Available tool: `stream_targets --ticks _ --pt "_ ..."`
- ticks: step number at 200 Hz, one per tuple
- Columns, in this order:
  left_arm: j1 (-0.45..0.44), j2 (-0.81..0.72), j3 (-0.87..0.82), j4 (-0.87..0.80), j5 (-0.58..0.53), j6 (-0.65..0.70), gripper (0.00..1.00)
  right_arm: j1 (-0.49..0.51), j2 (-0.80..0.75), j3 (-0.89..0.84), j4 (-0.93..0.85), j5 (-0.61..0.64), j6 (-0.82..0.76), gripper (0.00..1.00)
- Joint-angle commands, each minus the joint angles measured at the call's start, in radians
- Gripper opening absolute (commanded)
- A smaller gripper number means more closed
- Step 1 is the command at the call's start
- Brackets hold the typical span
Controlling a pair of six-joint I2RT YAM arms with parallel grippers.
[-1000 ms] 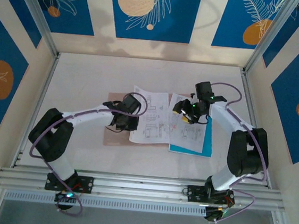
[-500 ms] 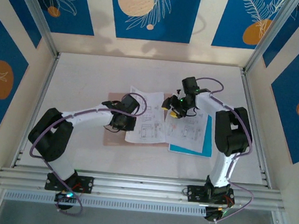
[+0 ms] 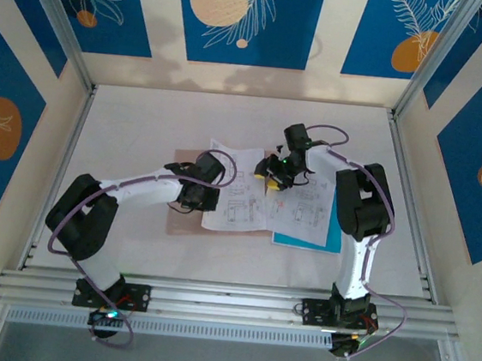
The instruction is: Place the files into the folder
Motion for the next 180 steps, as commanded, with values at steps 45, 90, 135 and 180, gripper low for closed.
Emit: stream_targets --ticks 45,90,135,180 --pt "0.011 0.024 0.025 -0.015 -0.007 0.019 0.00 0.029 -0.004 0.034 -0.025 -0.072 -0.035 0.52" --pt "0.008 0.023 0.010 0.001 -0.012 0.011 0.00 0.036 -0.129 -0.050 0.027 -0.163 -0.024 0.47" --pt "0.009 0.027 0.006 0.005 -0.010 0.010 0.00 0.040 -0.191 -0.151 0.085 -0.238 -0.012 0.44" --pt "0.010 0.028 0.008 0.004 -0.009 0.011 0.00 0.052 -0.189 -0.203 0.098 -0.231 -0.033 0.43"
